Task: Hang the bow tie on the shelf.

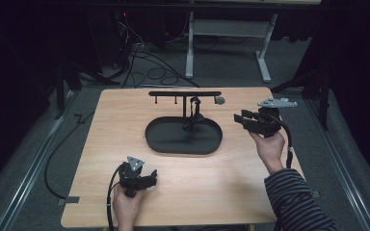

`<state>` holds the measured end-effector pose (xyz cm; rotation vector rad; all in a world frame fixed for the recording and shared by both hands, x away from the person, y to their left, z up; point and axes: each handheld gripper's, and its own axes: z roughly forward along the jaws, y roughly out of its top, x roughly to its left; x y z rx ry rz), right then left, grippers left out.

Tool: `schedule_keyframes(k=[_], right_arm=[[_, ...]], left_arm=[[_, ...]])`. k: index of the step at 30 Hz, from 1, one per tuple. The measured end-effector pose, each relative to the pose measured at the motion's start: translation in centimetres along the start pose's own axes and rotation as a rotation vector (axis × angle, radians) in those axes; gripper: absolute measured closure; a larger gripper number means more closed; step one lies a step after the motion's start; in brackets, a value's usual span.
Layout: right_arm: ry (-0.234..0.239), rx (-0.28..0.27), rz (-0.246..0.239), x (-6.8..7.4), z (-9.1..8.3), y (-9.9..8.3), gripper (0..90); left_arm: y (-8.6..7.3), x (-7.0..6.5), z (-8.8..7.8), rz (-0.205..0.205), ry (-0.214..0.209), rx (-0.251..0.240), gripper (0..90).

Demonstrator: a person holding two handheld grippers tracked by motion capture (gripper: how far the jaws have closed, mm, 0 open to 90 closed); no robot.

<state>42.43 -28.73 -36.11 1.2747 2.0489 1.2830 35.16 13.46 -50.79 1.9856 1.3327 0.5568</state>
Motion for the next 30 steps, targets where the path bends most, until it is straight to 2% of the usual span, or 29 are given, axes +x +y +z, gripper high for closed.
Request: schedule_keyframes(k=[30], right_arm=[[-0.045, 0.023, 0.089, -3.1, -1.9, -5.9, 58.9]], left_arm=[[0.0, 0.0, 0.0, 0.0, 0.0, 0.001, 16.3]])
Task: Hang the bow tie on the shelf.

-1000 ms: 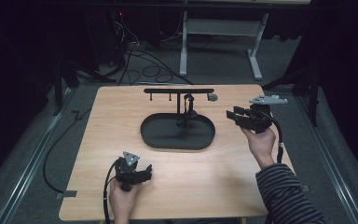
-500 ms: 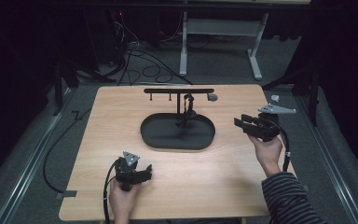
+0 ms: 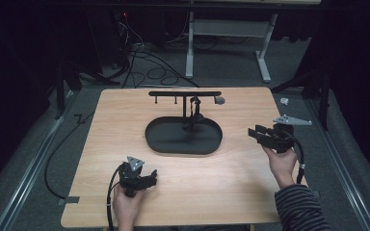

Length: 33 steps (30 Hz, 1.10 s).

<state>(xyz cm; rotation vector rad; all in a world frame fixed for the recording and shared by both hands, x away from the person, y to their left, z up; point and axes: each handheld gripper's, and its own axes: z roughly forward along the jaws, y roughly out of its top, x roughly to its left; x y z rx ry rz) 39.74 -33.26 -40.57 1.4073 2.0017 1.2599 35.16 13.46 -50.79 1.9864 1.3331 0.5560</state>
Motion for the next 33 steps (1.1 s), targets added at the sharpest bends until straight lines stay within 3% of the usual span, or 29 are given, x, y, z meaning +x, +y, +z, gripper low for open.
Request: schedule_keyframes(k=[25, 33], right_arm=[[-0.006, 0.061, 0.062, -1.1, 0.6, -4.4, 59.0], [-0.013, 0.093, 0.032, -0.6, 1.5, -5.4, 58.5]], left_arm=[[0.0, 0.0, 0.0, 0.0, 0.0, 0.0, 16.3], [0.0, 0.0, 0.0, 0.0, 0.0, 0.0, 16.3]])
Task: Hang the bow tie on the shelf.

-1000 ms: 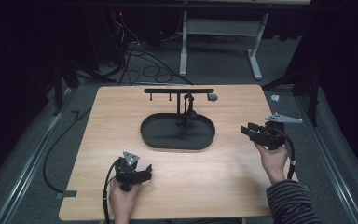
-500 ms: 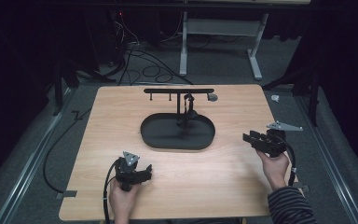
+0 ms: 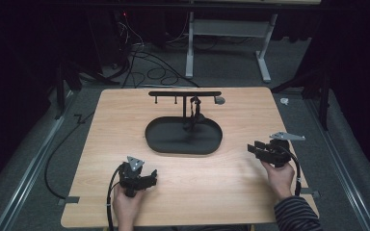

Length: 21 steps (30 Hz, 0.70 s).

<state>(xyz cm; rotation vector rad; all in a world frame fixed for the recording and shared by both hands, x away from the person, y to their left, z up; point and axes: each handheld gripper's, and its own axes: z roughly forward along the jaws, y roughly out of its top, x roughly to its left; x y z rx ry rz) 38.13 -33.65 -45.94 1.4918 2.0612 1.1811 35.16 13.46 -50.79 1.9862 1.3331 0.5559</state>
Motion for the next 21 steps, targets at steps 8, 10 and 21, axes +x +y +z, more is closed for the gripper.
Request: schedule_keyframes(k=[8, 10, 21], right_arm=[[-0.021, 0.05, -0.023, 0.3, 1.5, -1.3, 57.1], [-0.046, 0.06, -0.048, 0.4, 1.8, -1.6, 55.5], [-0.125, 0.093, -0.164, 1.5, 3.5, -3.1, 49.2]], left_arm=[[0.0, 0.0, 0.0, 0.0, 0.0, 0.0, 16.3], [0.0, 0.0, 0.0, 0.0, 0.0, 0.0, 16.3], [0.0, 0.0, 0.0, 0.0, 0.0, 0.0, 16.3]])
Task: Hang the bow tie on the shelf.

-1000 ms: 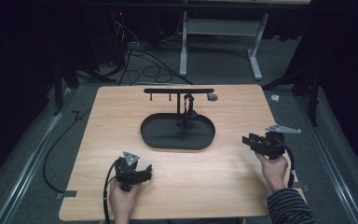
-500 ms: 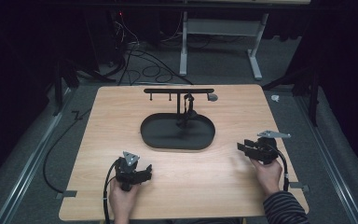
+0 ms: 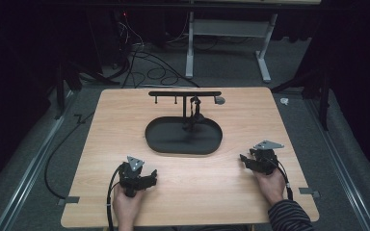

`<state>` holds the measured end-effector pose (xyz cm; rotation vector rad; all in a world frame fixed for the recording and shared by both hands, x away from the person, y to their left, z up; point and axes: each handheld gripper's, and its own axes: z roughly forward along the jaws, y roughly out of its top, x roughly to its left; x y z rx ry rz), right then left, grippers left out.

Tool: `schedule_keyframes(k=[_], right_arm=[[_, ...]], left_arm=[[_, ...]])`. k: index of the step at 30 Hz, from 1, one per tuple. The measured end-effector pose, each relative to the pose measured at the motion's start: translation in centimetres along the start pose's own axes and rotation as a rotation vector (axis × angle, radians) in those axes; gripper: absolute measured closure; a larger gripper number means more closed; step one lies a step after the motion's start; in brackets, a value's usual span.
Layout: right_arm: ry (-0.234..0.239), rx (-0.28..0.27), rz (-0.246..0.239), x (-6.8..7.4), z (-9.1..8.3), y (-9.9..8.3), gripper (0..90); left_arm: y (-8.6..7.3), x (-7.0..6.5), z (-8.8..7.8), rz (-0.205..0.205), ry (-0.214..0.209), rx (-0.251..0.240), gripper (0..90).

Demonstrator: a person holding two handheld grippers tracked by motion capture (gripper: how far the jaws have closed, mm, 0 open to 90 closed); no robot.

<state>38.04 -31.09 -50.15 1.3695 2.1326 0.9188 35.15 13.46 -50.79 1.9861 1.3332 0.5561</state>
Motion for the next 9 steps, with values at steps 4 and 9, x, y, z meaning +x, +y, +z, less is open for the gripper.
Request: schedule_keyframes(k=[4, 9], right_arm=[[-0.001, -0.001, -0.001, 0.12, 0.03, 0.01, 49.0], [-0.001, -0.002, -0.001, 0.12, 0.06, 0.02, 48.7]], left_arm=[[0.0, 0.0, 0.0, 0.0, 0.0, 0.0, 16.4], [0.0, 0.0, 0.0, 0.0, 0.0, 0.0, 16.3]])
